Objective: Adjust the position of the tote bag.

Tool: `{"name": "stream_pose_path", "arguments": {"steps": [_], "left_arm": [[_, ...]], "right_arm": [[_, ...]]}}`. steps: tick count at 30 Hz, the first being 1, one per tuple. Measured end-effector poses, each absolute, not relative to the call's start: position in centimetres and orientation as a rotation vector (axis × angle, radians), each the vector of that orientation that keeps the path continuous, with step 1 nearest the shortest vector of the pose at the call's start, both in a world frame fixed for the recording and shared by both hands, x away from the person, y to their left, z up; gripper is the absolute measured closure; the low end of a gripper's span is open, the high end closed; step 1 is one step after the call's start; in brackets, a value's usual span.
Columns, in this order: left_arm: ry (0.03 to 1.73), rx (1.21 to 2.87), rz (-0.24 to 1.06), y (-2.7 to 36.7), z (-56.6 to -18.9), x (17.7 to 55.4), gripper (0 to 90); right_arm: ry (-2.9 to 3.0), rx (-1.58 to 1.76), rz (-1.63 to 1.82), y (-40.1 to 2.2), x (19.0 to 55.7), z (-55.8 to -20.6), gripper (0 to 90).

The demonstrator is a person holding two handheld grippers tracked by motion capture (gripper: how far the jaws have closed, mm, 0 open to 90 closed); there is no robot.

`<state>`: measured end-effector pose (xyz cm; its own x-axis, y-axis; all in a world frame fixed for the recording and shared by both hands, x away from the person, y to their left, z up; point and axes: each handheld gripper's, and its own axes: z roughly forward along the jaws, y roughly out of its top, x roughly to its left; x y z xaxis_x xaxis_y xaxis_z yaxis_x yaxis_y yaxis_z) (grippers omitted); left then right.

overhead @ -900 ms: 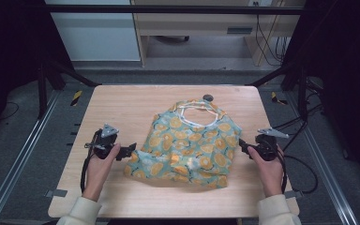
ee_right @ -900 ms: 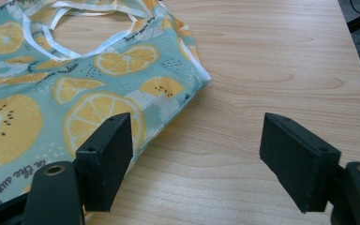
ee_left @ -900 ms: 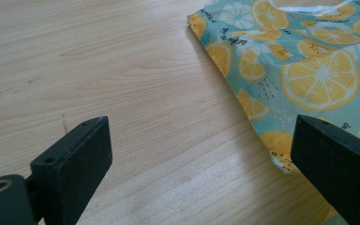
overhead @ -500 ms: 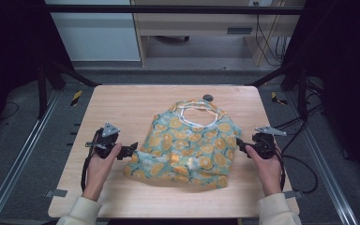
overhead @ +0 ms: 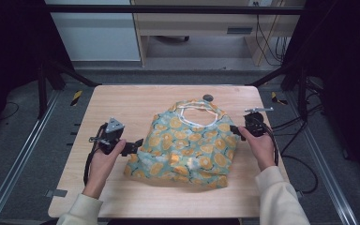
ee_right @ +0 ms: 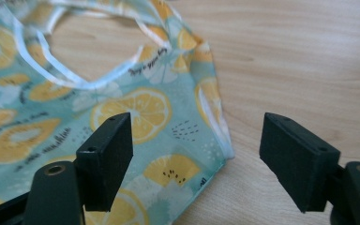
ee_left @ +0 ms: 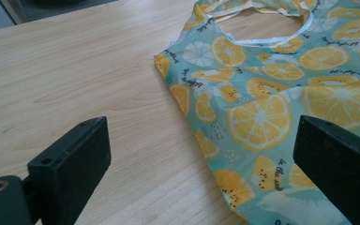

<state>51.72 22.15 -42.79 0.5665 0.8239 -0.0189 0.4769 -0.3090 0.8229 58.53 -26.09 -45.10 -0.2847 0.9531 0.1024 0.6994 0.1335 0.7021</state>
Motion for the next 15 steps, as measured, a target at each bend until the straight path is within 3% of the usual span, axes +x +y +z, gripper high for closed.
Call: {"name": "stream_pose_path", "arguments": {"steps": [11,15], "left_arm": [[1.029,1.965,0.534,22.0,-42.2,51.1,3.9],[1.024,1.967,0.542,21.9,-42.2,51.0,3.8]], "right_arm": [[2.106,1.678,0.921,-25.2,59.3,-47.0,15.5],[2.127,1.653,0.854,-24.5,59.6,-47.5,18.9]]}}
